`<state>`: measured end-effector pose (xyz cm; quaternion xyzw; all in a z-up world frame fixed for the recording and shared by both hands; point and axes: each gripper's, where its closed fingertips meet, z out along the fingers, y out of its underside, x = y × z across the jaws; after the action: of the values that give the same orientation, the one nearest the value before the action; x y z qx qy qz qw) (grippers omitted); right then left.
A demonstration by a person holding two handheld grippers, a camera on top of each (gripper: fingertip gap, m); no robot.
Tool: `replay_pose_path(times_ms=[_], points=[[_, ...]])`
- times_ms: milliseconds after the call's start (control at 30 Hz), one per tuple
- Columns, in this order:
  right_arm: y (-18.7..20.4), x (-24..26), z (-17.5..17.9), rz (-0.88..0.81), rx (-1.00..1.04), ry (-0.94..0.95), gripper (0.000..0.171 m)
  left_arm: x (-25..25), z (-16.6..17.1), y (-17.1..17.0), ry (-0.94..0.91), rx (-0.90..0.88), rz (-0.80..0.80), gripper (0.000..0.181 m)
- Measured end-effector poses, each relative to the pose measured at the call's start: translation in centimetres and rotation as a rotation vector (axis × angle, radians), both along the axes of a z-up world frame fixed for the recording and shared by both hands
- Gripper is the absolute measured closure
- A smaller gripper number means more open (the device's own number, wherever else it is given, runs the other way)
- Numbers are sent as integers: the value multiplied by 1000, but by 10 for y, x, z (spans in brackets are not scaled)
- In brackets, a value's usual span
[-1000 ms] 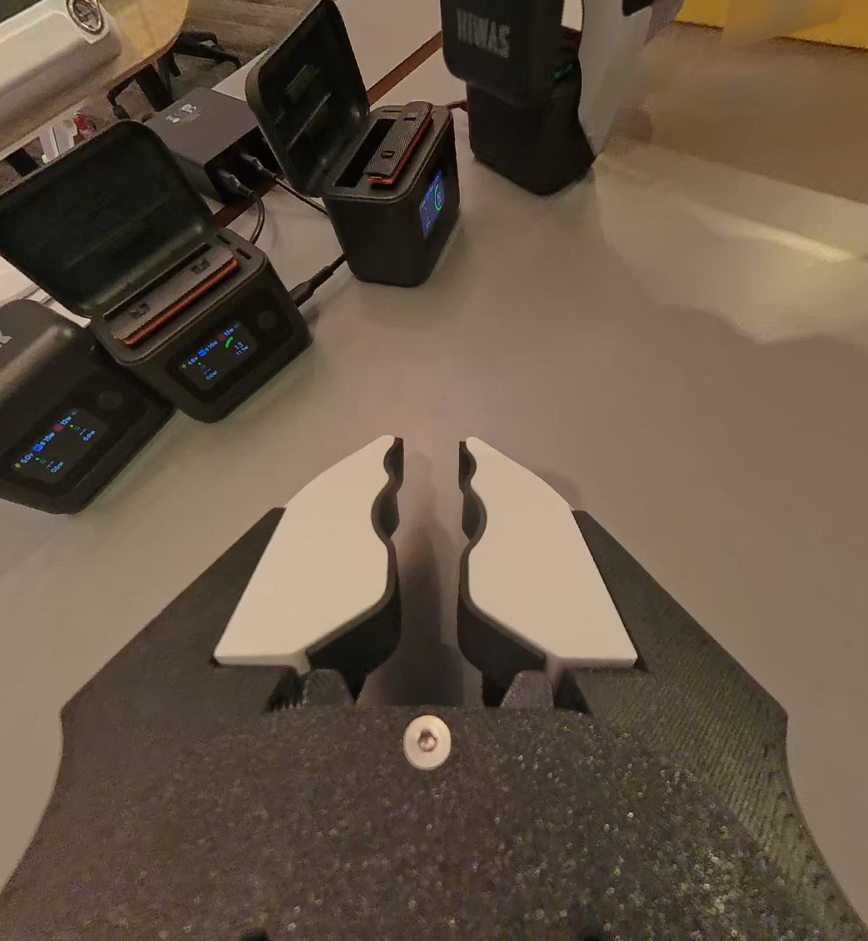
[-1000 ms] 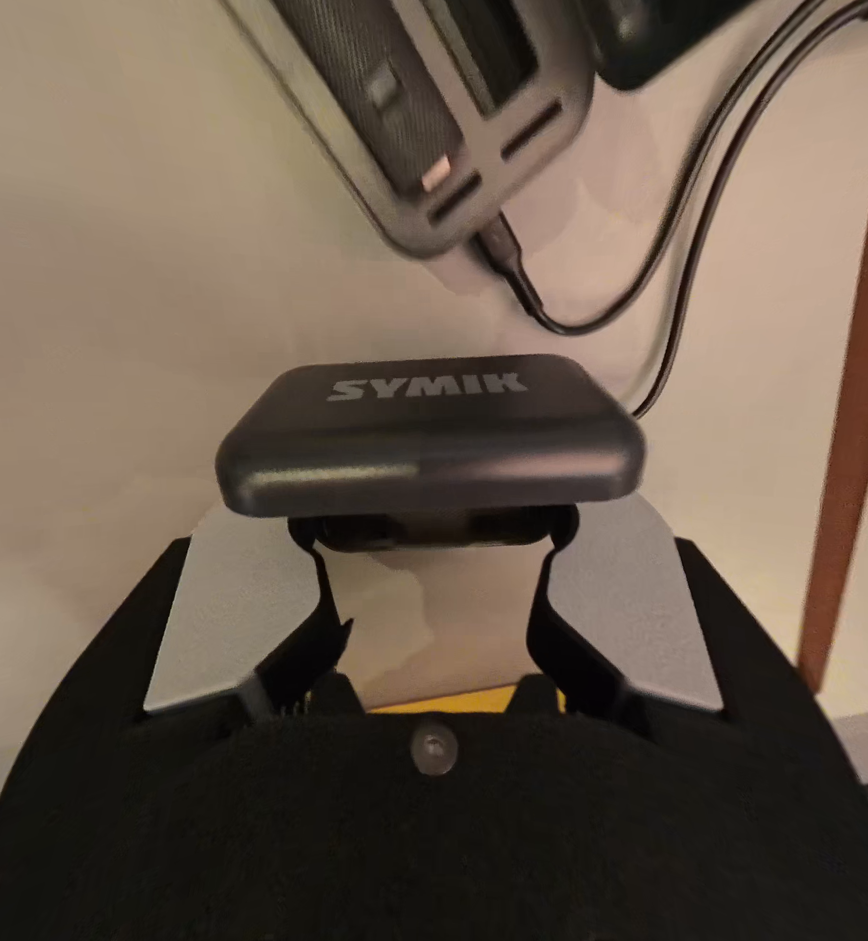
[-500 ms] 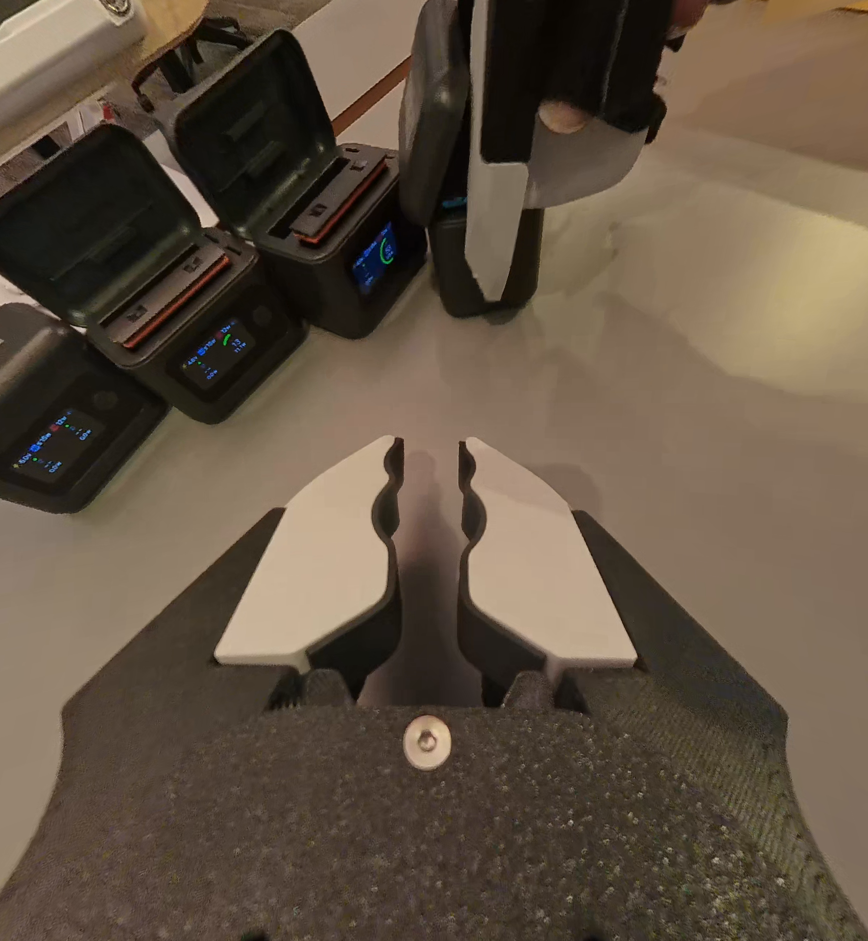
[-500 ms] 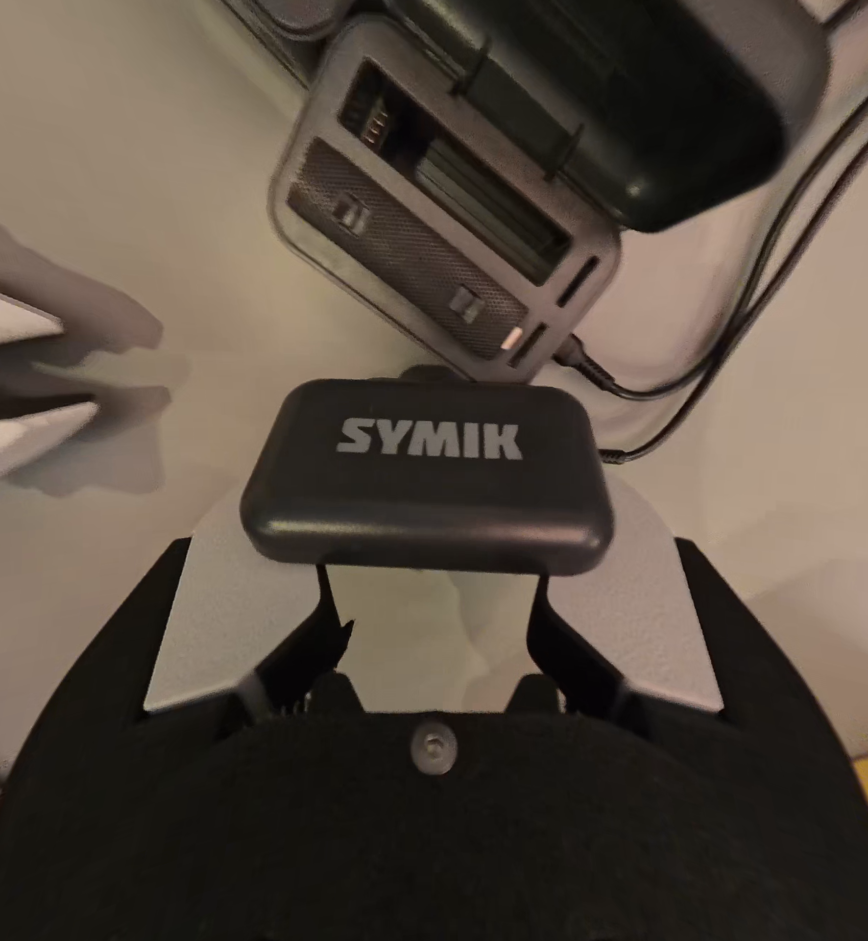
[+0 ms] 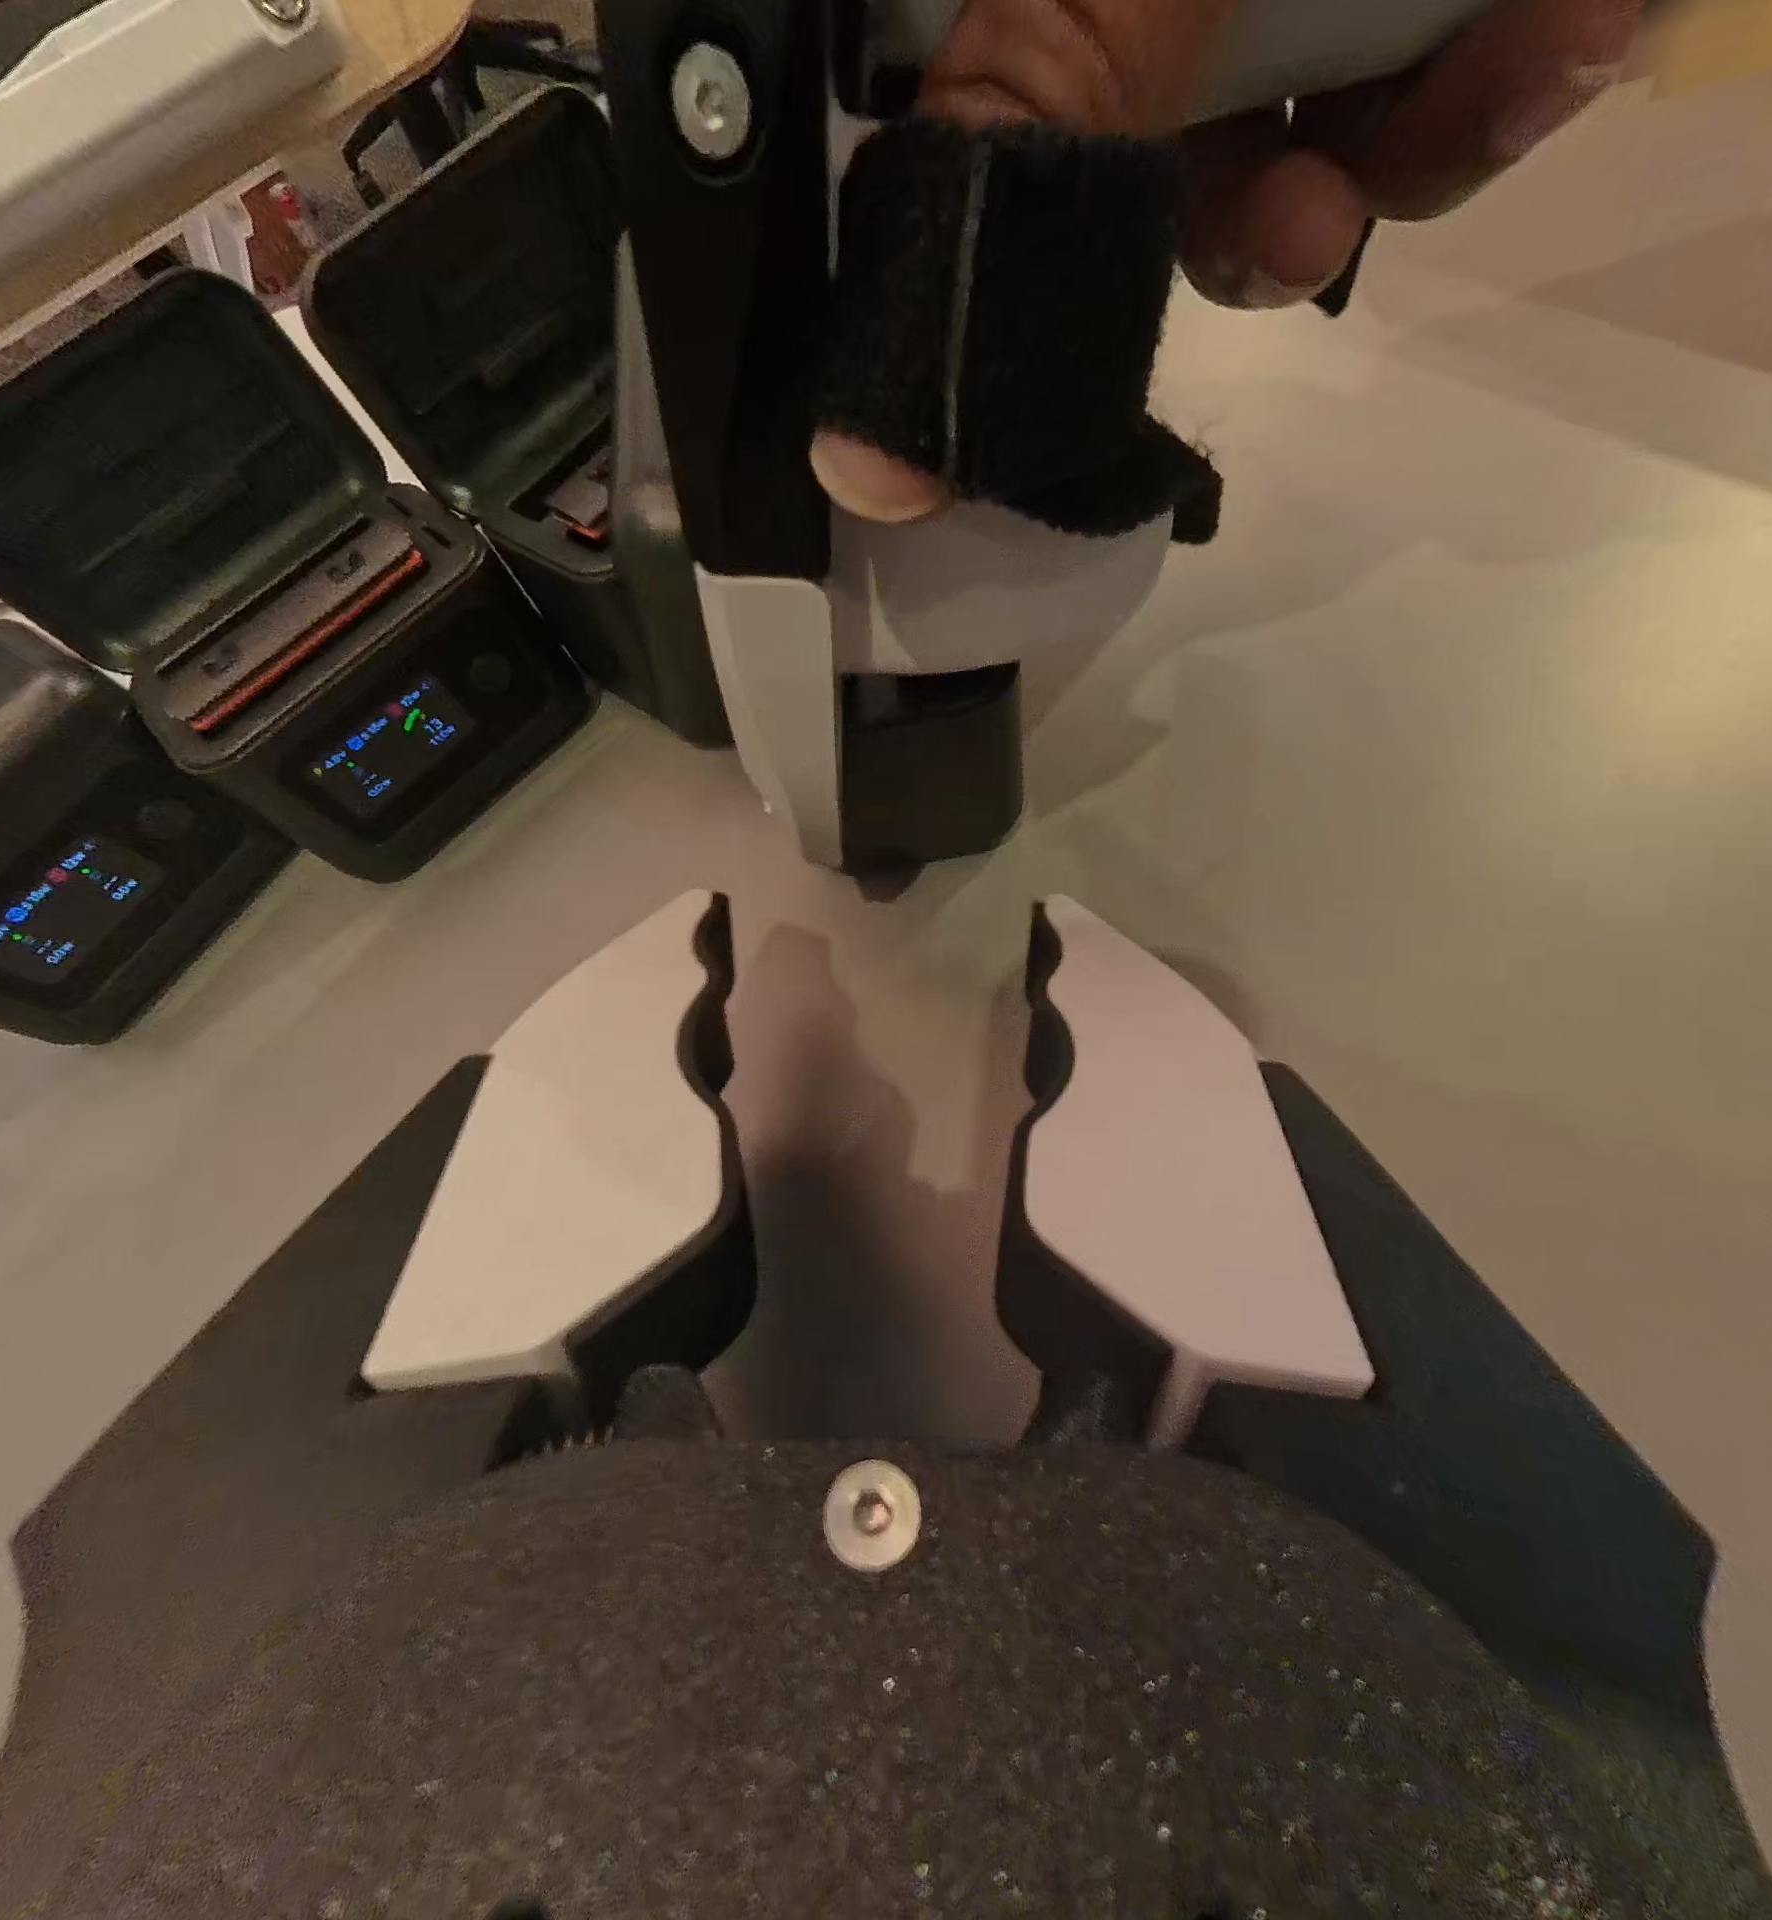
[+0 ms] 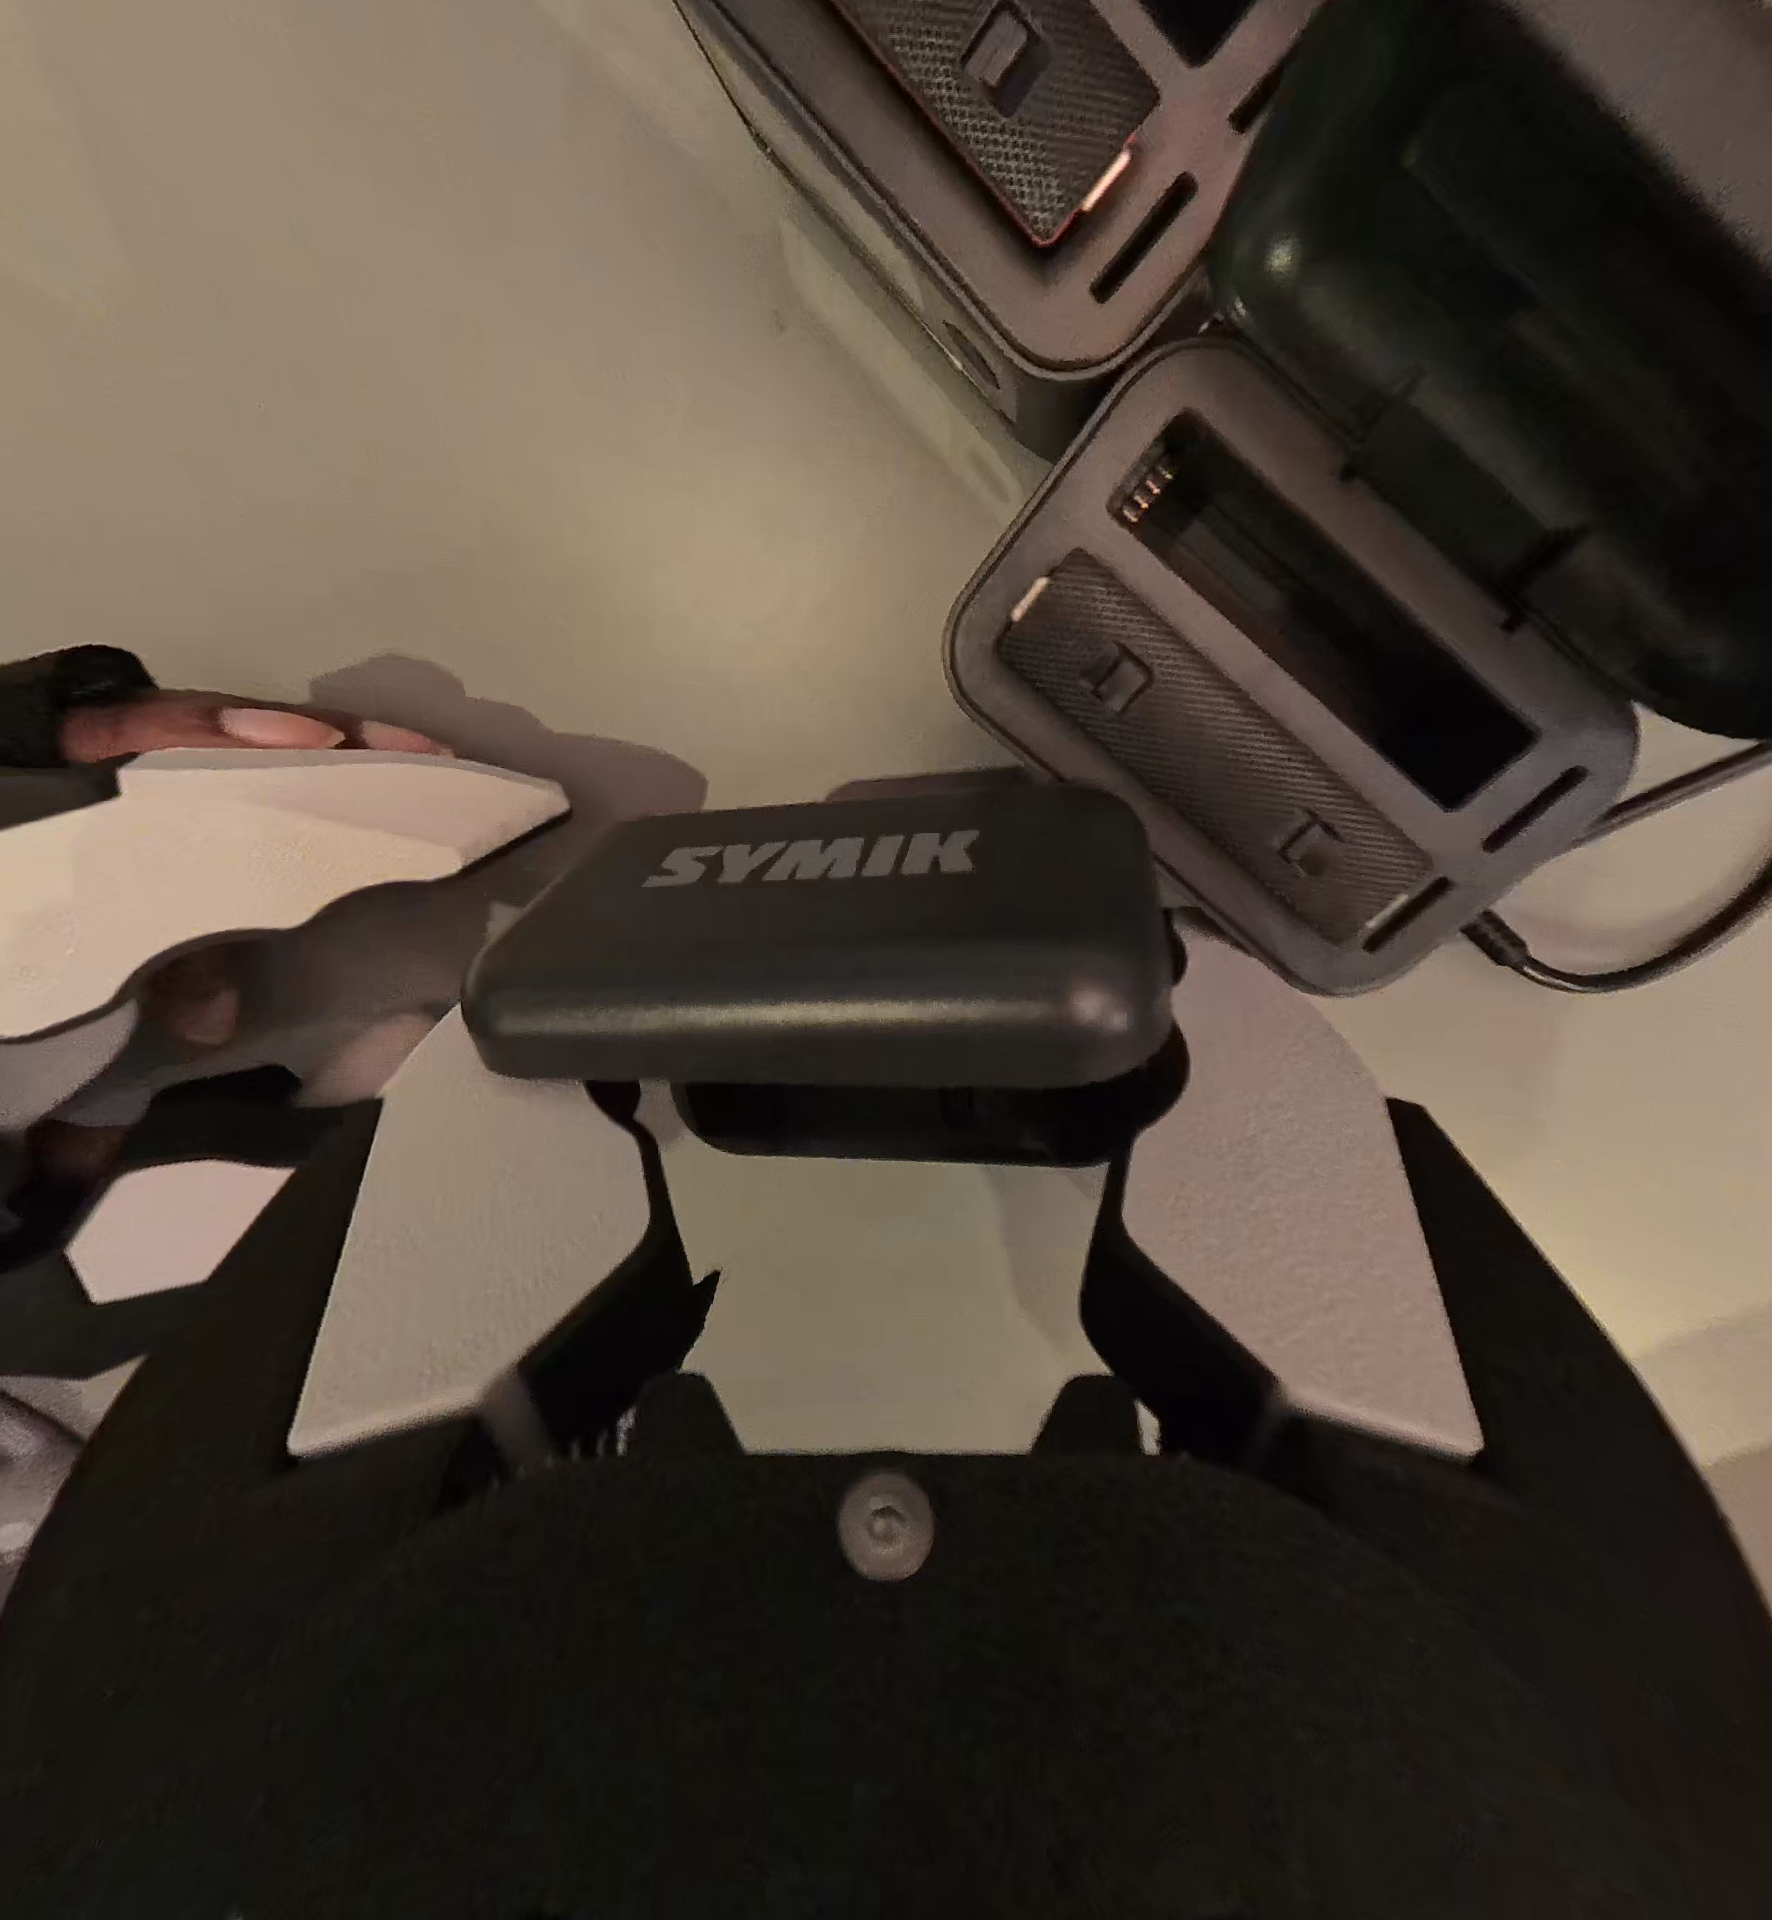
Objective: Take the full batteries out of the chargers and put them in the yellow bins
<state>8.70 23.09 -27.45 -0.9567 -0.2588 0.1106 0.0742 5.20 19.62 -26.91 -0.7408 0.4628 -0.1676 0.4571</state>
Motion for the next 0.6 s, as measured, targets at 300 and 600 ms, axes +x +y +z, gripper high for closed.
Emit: replay_pose_path(times_ms=[300, 600], points=[[-3, -2, 19, -63, -17, 255, 63, 24, -6, 6, 29, -29, 48, 113], [-21, 7, 33, 57, 1, 484, 61, 35, -11, 23, 54, -63, 27, 123]])
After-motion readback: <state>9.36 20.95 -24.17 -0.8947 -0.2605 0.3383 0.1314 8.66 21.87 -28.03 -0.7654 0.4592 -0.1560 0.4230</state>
